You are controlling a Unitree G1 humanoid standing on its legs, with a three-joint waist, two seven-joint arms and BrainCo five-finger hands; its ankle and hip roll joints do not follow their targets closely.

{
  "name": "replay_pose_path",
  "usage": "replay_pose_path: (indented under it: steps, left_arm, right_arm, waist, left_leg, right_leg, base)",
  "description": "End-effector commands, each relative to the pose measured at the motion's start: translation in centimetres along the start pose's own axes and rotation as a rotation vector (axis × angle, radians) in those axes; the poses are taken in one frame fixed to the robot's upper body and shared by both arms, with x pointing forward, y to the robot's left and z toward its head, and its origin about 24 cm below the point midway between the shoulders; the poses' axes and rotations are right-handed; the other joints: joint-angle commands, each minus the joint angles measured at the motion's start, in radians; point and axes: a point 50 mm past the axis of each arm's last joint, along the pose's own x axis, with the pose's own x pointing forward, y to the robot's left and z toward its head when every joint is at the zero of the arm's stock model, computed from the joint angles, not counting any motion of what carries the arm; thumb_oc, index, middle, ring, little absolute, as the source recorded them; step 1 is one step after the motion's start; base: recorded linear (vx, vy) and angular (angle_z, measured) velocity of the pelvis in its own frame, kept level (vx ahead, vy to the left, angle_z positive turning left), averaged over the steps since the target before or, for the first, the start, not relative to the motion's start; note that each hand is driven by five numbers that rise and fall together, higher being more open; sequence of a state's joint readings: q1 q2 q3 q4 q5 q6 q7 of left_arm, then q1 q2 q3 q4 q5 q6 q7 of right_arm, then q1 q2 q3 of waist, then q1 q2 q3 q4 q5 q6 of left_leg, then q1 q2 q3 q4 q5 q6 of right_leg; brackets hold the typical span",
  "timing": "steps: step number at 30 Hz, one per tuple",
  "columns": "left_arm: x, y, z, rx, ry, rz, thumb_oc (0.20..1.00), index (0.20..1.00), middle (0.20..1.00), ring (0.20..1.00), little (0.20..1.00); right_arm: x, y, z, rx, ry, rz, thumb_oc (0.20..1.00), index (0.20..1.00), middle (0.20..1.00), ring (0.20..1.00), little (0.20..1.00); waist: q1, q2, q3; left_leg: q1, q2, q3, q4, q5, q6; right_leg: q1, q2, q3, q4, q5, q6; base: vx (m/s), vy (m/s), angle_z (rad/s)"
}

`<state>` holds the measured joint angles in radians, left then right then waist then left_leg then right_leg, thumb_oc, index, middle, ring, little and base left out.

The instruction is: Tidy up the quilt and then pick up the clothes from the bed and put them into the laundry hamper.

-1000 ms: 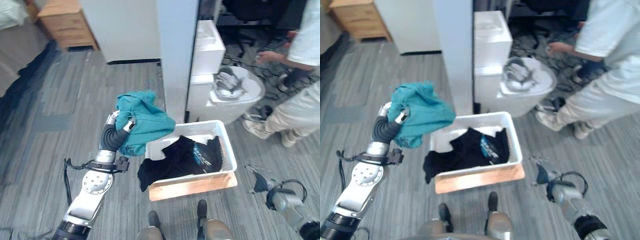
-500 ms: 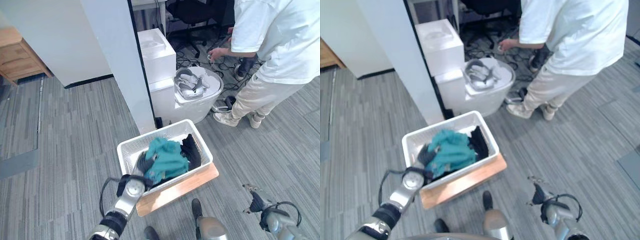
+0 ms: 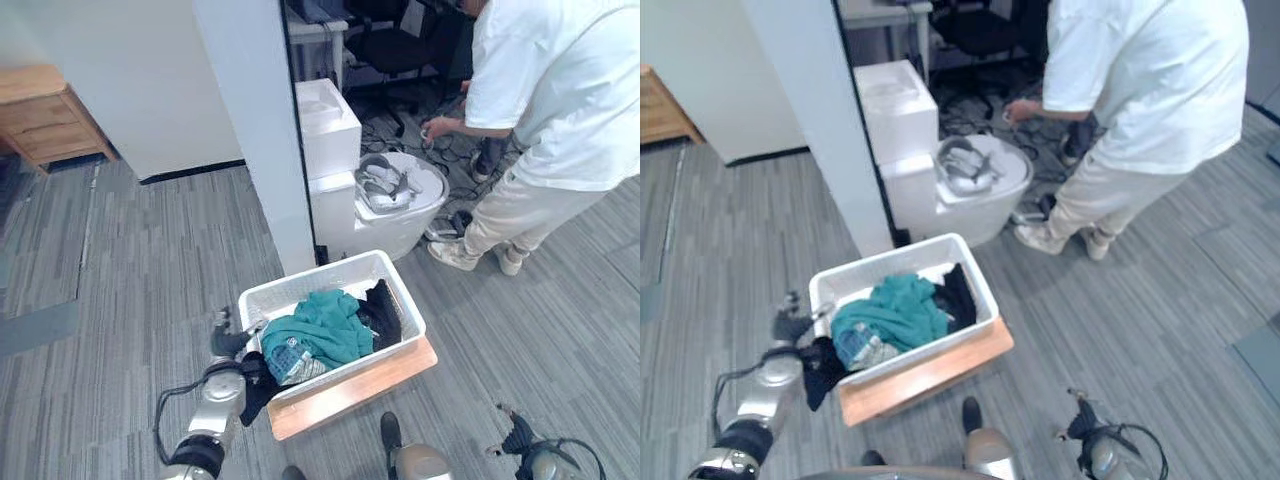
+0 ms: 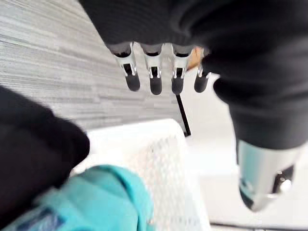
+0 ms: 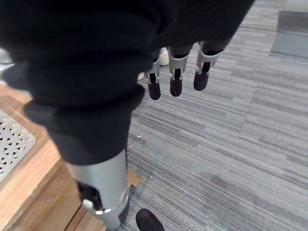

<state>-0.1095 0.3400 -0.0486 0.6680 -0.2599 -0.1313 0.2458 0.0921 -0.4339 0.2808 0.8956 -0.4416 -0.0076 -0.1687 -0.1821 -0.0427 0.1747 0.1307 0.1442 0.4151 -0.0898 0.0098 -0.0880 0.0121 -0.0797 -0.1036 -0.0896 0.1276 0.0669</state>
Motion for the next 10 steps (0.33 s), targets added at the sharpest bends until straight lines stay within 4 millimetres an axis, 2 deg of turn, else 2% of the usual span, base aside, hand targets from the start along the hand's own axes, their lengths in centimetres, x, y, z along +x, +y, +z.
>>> replay_pose_path:
  steps: [1,3,6,8,10]
  left_arm:
    - [1.1,2.7,0.8,-0.019,-0.026,0.106,1.000,1.000,1.000,1.000,1.000]
    - [0.3,4.1,-1.9,0.019,0.079,0.138,1.000,1.000,1.000,1.000,1.000]
    - [-1.9,5.4,-7.1,0.126,0.304,0.131,1.000,1.000,1.000,1.000,1.000]
    - [-4.3,5.7,-10.6,0.132,0.464,0.130,1.000,1.000,1.000,1.000,1.000]
    - [-6.5,5.5,-13.4,0.090,0.601,0.139,1.000,1.000,1.000,1.000,1.000]
  right_arm:
    - [0.7,-1.3,-0.3,0.082,0.052,-0.032,1.000,1.000,1.000,1.000,1.000]
    - [0.8,-0.6,-0.2,0.100,0.065,-0.007,1.000,1.000,1.000,1.000,1.000]
    - [1.0,0.1,0.3,0.116,0.067,0.026,1.000,1.000,1.000,1.000,1.000]
    - [1.1,0.4,1.0,0.120,0.060,0.044,1.000,1.000,1.000,1.000,1.000]
    - [1.3,0.9,1.7,0.134,0.056,0.061,1.000,1.000,1.000,1.000,1.000]
  waist:
    - [0.019,0.011,0.013]
    - [0.032,0.010,0.006]
    - [0.050,0.011,-0.002]
    - [0.063,0.010,-0.004]
    - [0.074,0.010,-0.007]
  left_leg:
    - [0.046,0.051,-0.022,0.003,-0.015,-0.062]
    - [0.045,0.052,-0.031,0.003,-0.012,-0.061]
    - [0.052,0.049,-0.037,0.003,-0.013,-0.060]
    - [0.055,0.048,-0.041,0.003,-0.014,-0.058]
    - [0.056,0.047,-0.045,0.003,-0.017,-0.056]
  right_leg:
    - [0.105,-0.075,-0.026,0.002,-0.141,0.106]
    - [0.110,-0.075,-0.031,0.002,-0.142,0.104]
    - [0.123,-0.076,-0.039,0.002,-0.144,0.103]
    - [0.127,-0.078,-0.043,0.002,-0.145,0.102]
    - [0.131,-0.081,-0.047,0.002,-0.146,0.102]
  base:
    - [0.00,-0.006,0.15]
    - [0.00,-0.002,0.11]
    - [0.01,0.021,0.10]
    - [0.00,0.016,0.03]
    - [0.00,0.027,0.04]
